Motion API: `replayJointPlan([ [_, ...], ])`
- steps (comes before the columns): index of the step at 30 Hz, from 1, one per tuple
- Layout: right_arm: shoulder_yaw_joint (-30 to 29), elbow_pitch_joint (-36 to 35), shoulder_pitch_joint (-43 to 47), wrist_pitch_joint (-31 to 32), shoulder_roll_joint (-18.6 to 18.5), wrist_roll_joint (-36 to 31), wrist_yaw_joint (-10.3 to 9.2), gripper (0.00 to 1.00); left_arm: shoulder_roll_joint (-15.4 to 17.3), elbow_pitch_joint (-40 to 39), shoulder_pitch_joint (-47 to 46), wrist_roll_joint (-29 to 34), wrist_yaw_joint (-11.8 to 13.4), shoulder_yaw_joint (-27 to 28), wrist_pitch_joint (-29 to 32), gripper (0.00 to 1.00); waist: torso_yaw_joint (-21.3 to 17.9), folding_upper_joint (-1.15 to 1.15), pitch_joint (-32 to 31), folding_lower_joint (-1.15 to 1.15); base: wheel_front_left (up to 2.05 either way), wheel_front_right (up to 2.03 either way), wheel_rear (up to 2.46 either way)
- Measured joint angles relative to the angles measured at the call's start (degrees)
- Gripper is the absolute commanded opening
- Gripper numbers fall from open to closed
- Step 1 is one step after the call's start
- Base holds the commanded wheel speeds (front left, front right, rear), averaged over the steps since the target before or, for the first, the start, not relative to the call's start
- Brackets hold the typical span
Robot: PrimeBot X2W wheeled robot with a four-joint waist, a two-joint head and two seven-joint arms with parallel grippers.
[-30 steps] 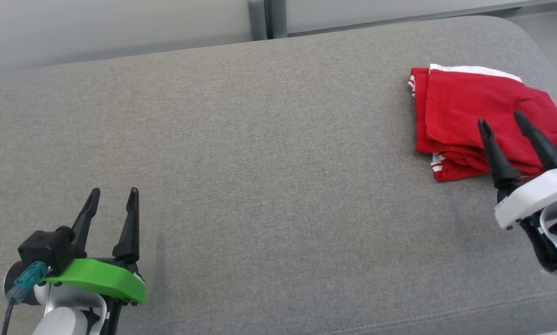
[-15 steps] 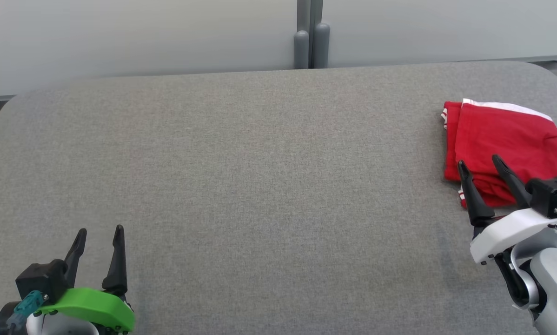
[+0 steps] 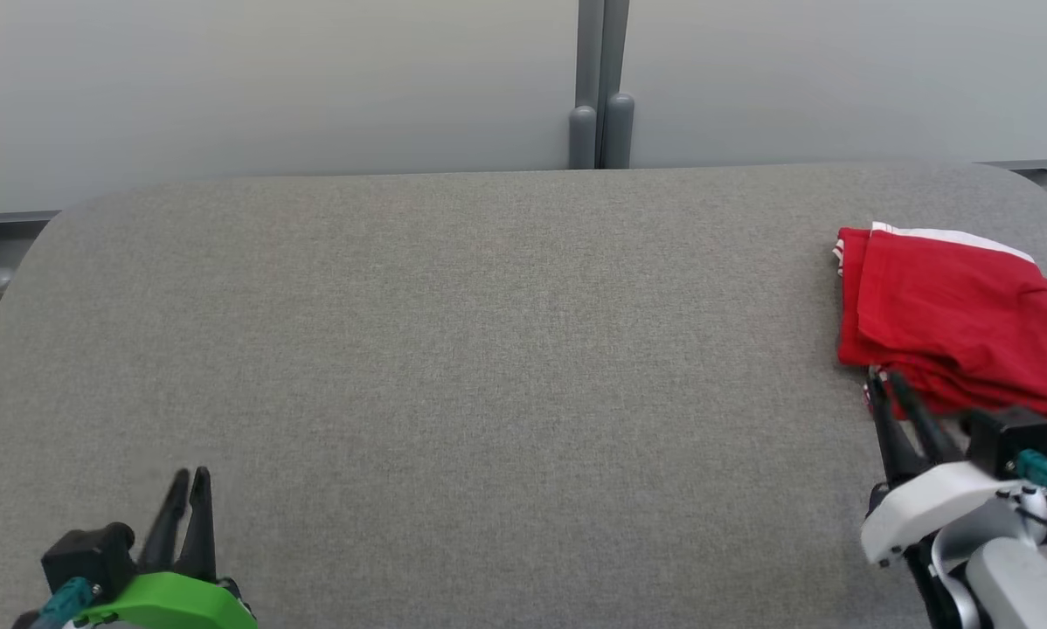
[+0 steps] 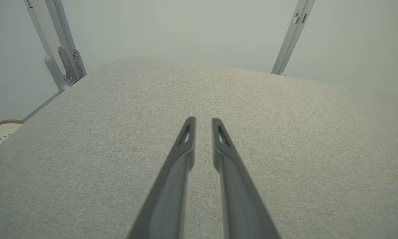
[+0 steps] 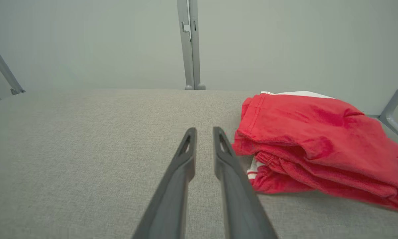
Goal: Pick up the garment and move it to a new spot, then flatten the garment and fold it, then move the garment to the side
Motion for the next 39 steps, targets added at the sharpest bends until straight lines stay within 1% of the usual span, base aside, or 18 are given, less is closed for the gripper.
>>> replayJointPlan([
  [5,1.6,2.8,3.5,0.1,3.4,0.0,0.01,0.00,-2.8,3.0,1.2,0.0,0.0,-1.5,0.0,0.00,0.0,0.00,0.0,0.00,0.00,0.00,0.00],
  [7,1.6,2.9,4.3,0.3,4.0,0.5,0.10,0.00,-3.4,3.4,1.5,-0.3,-0.1,-1.5,0.2,0.00,0.0,0.00,0.0,0.00,0.00,0.00,0.00],
  [14,-0.1,2.7,4.3,1.4,4.7,5.1,0.81,0.00,-3.9,3.3,1.5,-4.6,-0.6,-0.3,1.3,0.00,-0.5,0.00,0.1,0.00,0.00,0.00,0.00],
  [17,-0.9,2.6,4.3,1.7,5.3,7.1,1.47,0.00,-4.0,3.3,1.5,-6.6,-0.9,0.3,2.0,0.00,-0.7,0.00,0.1,0.00,0.00,0.00,0.00],
  [20,-1.8,2.5,4.2,2.3,5.6,8.8,1.54,0.00,-4.2,3.3,1.5,-8.0,-1.2,0.6,2.5,0.00,-0.8,0.00,0.2,0.00,0.00,0.00,0.00],
  [22,-2.4,2.4,4.2,2.8,5.8,10.0,2.02,0.00,-4.4,3.3,1.5,-9.4,-1.7,1.0,2.7,0.00,-0.9,0.00,0.2,0.00,0.00,0.00,0.00],
  [24,-2.9,2.4,4.2,3.2,6.1,11.5,2.05,0.00,-4.7,3.3,1.5,-10.4,-1.9,1.4,3.1,0.00,-1.1,0.00,0.2,0.00,0.00,0.00,0.00],
  [26,-3.5,2.3,4.2,3.6,6.6,12.6,2.54,0.00,-4.9,3.3,1.5,-11.4,-2.2,1.9,3.6,0.00,-1.2,0.00,0.2,0.00,0.00,0.00,0.00],
  [28,-4.1,2.2,4.2,4.1,7.0,13.9,2.57,0.00,-5.2,3.3,1.4,-12.8,-2.5,2.3,4.1,0.00,-1.3,0.00,0.2,0.00,0.00,0.00,0.00],
  [30,-4.6,2.2,4.1,4.5,7.2,15.3,3.07,0.00,-5.5,3.3,1.4,-14.0,-2.7,2.5,4.4,0.00,-1.4,0.00,0.3,0.00,0.00,0.00,0.00],
  [37,-6.6,2.1,4.0,5.8,8.1,19.6,3.80,0.00,-5.9,3.3,1.1,-17.9,-3.7,4.0,5.7,0.00,-1.8,0.00,0.3,0.00,0.00,0.00,0.00],
  [38,-7.3,2.1,4.0,6.2,8.5,20.9,4.23,0.00,-6.0,3.3,1.0,-19.0,-3.9,4.3,6.1,0.00,-1.9,0.00,0.4,0.00,0.00,0.00,0.00],
  [39,-7.5,2.0,4.0,6.4,8.7,21.7,4.26,0.00,-6.1,3.3,0.9,-19.7,-4.2,4.4,6.2,0.00,-1.9,0.00,0.4,0.00,0.00,0.00,0.00],
])
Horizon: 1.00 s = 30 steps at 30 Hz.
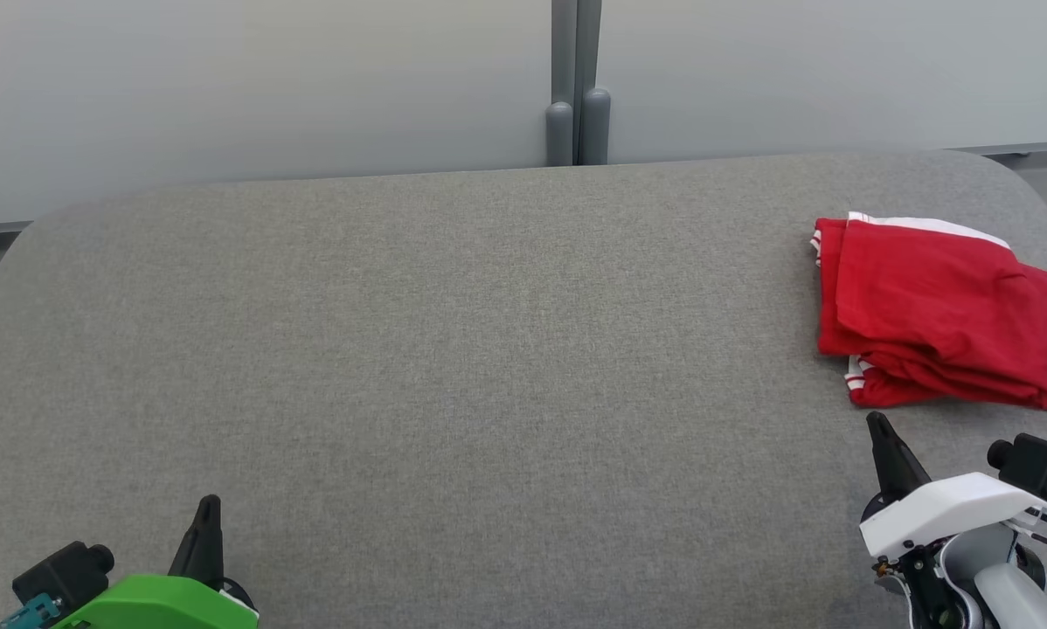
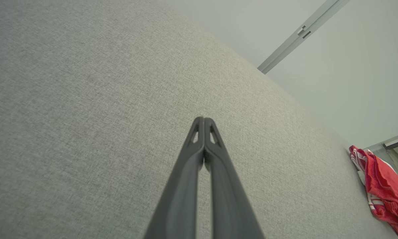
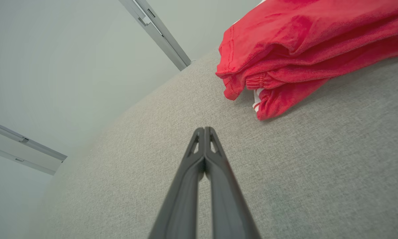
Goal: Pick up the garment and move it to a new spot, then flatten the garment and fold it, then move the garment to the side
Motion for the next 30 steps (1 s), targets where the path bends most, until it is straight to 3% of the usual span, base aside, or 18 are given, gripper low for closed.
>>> replayJointPlan([
  [30,-8.8,-0.1,-1.4,5.9,4.1,19.6,4.26,0.00,-3.3,0.5,-2.6,-17.8,-3.8,5.7,5.9,0.00,-1.7,0.00,0.3,0.00,0.00,0.00,0.00],
])
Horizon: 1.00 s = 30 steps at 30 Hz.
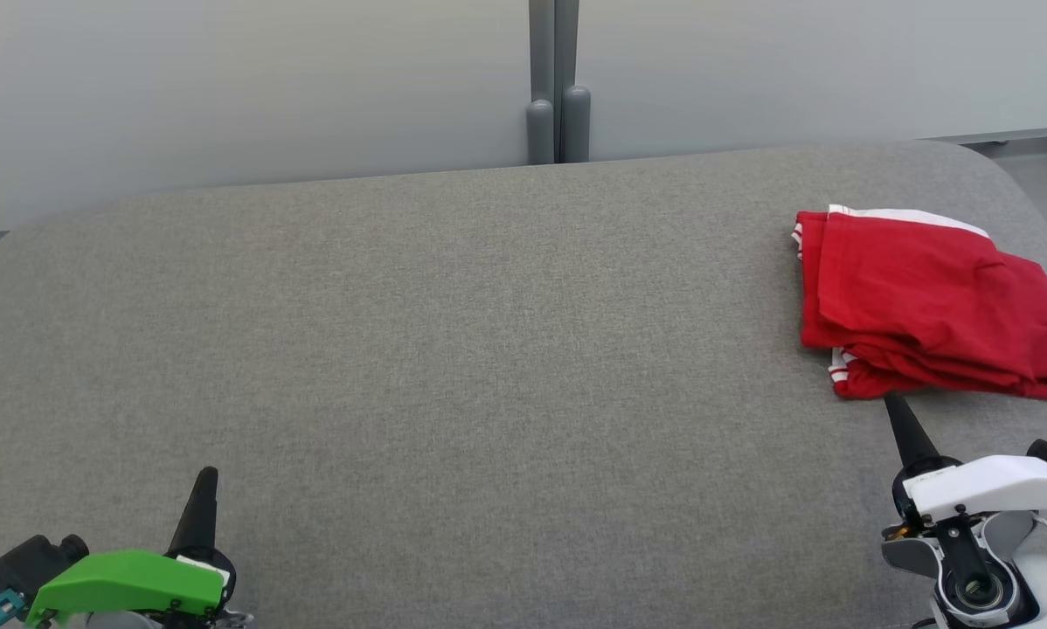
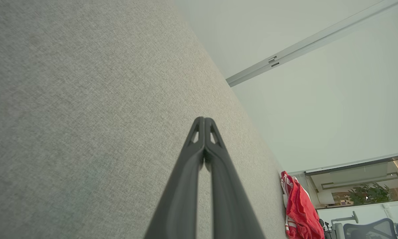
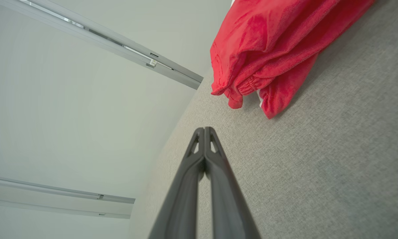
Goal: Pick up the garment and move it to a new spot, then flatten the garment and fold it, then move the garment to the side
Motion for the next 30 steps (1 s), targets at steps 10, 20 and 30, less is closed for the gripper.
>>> replayJointPlan([
  [10,-2.8,0.0,-1.0,2.0,1.6,6.4,1.24,0.00,-0.8,0.3,-1.3,-5.8,-1.5,1.9,1.7,0.00,-0.6,0.00,0.1,0.00,0.00,0.00,0.00],
  [20,-5.4,0.0,-1.1,3.5,2.8,12.3,2.61,0.00,-1.8,0.7,-2.0,-11.1,-2.7,3.6,3.4,0.00,-1.0,0.00,0.2,0.00,0.00,0.00,0.00],
  [30,-8.3,0.0,-1.9,5.5,4.0,18.5,4.05,0.00,-2.8,1.2,-2.8,-16.7,-4.1,5.5,5.1,0.00,-1.6,0.00,0.3,0.00,0.00,0.00,0.00],
])
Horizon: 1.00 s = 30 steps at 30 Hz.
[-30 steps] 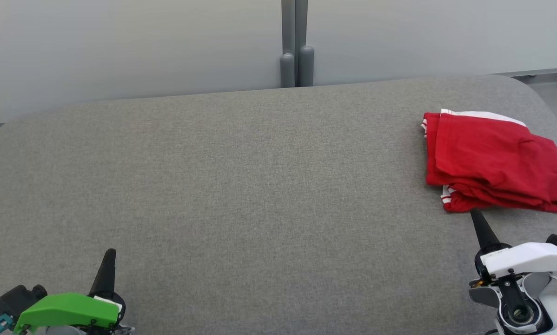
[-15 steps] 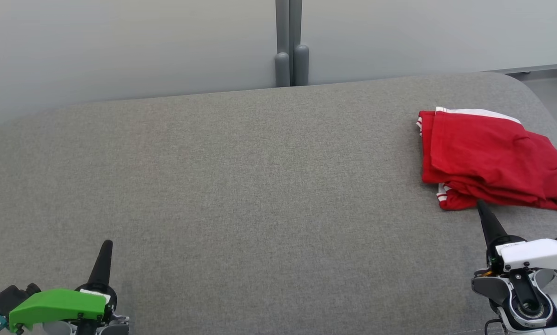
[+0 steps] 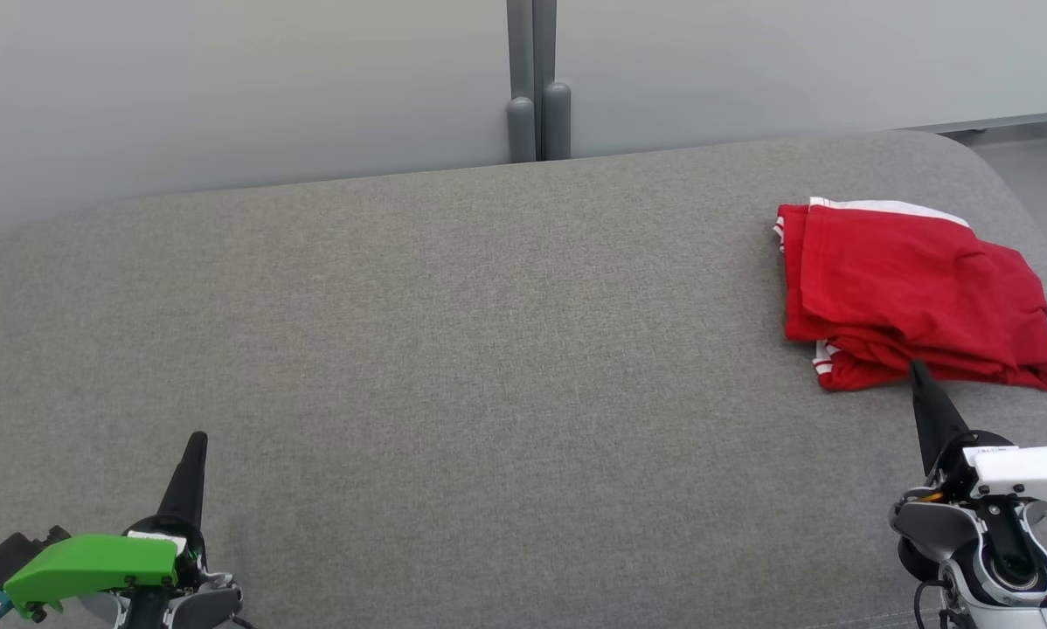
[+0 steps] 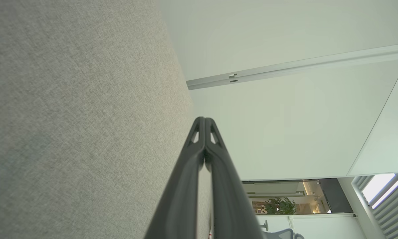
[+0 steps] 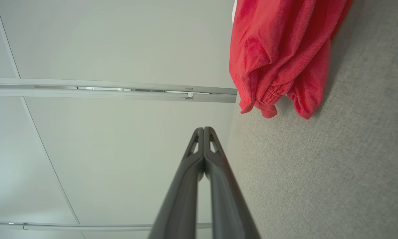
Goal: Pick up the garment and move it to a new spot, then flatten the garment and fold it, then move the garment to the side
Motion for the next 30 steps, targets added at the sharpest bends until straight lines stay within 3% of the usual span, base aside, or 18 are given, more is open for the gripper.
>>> replayJointPlan([
  [10,-2.6,0.0,-0.4,1.7,1.3,5.7,1.07,0.00,-0.9,0.2,-1.3,-5.8,-1.0,1.8,1.8,0.00,-0.5,0.00,0.1,0.00,0.00,0.00,0.00],
  [30,-2.8,0.0,-0.4,1.9,1.4,5.9,1.07,0.00,-1.0,0.3,-1.7,-5.8,-1.1,1.8,1.8,0.00,-0.5,0.00,0.1,0.00,0.00,0.00,0.00],
])
